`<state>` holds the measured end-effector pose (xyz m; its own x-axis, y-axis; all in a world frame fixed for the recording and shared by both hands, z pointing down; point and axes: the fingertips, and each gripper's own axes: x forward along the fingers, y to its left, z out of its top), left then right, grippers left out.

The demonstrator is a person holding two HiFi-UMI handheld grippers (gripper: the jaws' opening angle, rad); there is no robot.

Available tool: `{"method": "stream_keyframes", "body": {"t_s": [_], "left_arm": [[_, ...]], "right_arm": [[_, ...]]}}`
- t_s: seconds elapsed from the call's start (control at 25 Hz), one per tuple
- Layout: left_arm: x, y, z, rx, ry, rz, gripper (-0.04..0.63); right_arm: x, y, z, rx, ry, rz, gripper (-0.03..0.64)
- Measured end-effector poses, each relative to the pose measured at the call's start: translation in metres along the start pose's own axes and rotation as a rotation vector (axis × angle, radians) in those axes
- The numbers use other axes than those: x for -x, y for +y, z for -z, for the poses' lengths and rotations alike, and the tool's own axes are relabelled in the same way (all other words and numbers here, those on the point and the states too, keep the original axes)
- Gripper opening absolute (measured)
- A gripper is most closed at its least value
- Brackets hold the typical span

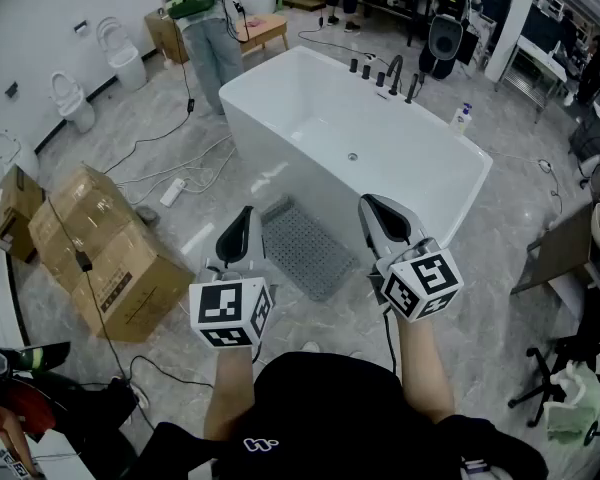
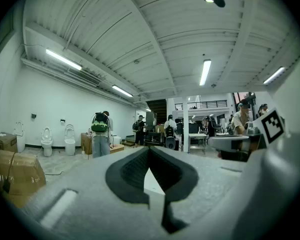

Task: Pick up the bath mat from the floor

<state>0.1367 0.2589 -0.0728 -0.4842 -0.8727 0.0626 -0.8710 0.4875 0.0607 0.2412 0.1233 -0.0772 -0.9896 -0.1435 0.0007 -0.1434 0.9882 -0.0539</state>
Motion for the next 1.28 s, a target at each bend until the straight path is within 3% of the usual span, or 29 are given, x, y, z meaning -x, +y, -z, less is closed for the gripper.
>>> {"method": "stream_keyframes", "body": {"t_s": [0.76, 1.28], "left_arm": [[0.015, 0.056, 0.045, 0.072, 0.085, -0.033, -0.002], [-0.005, 0.075, 0.051, 0.060, 0.102, -0.052, -0.002]], "right_arm": [[-0.003, 0.004, 0.040, -0.023, 0.082, 0.052, 0.006], [-0.031, 0.002, 0.053, -0.038, 0.099, -0.013, 0.006]]}}
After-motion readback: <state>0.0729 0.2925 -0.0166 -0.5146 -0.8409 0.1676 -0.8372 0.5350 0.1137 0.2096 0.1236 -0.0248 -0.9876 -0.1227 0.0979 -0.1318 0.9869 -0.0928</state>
